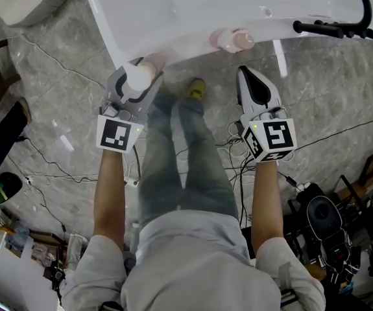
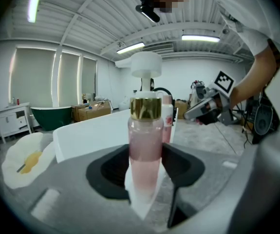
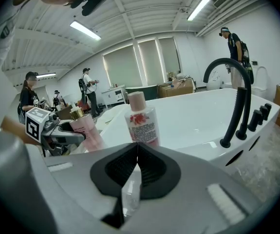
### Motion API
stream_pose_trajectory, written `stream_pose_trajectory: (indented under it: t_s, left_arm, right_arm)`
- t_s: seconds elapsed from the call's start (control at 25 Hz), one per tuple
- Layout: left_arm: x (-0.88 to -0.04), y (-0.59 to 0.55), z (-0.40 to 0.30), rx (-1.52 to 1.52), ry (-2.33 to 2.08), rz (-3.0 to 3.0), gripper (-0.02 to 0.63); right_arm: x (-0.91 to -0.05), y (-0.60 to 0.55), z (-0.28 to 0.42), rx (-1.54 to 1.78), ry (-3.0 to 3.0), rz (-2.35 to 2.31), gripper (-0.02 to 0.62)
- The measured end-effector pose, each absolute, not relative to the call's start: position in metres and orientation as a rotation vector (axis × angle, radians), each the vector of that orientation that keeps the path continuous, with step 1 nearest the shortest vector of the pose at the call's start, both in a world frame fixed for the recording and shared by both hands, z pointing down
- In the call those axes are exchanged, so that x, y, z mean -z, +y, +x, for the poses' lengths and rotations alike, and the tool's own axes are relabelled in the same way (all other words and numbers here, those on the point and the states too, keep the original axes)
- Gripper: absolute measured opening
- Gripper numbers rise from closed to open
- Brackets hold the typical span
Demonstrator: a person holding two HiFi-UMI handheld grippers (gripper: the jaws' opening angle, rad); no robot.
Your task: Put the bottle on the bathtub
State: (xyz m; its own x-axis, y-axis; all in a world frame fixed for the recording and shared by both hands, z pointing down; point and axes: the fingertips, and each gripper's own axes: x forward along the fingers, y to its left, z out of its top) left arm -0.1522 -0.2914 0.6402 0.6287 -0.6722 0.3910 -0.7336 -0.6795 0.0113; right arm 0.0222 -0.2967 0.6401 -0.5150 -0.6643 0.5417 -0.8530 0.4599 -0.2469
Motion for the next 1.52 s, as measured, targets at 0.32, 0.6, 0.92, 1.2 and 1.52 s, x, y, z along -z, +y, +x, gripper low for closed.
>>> stream_pose_trajectory:
  t_s: [0.32,0.6,0.92,1.2,1.52]
  left_arm:
    - [-0.64,-0.292,-0.151,-0.634,-1.094,2.783,0.204]
    - [-0.641,-0.293,-0.15,-0.599,-1.115,2.73,0.231]
    - [-0.627,-0.295,-0.152,-0.522,-1.146,2.674,0.285]
    - [-0.593,-0.277,-0.158,-0.498,-1.215,2.623,0.295]
    - [-0.542,-0.272,-0.177,-0.467,-1.316,2.573,0.295]
  right_arm:
    - [-0.641,-0.299,0.022,-0.711,-2.344,1.285,0.003]
    - [-0.638,-0.299,0.022,-0.708,-2.348,1.288,0.003]
    - [-0.624,-0.301,0.023,-0.692,-2.357,1.309,0.003]
    - [-0.585,-0.298,0.029,-0.673,-2.381,1.347,0.003]
    - [-0.523,-0.311,0.019,-0.605,-2.438,1.375,0.003]
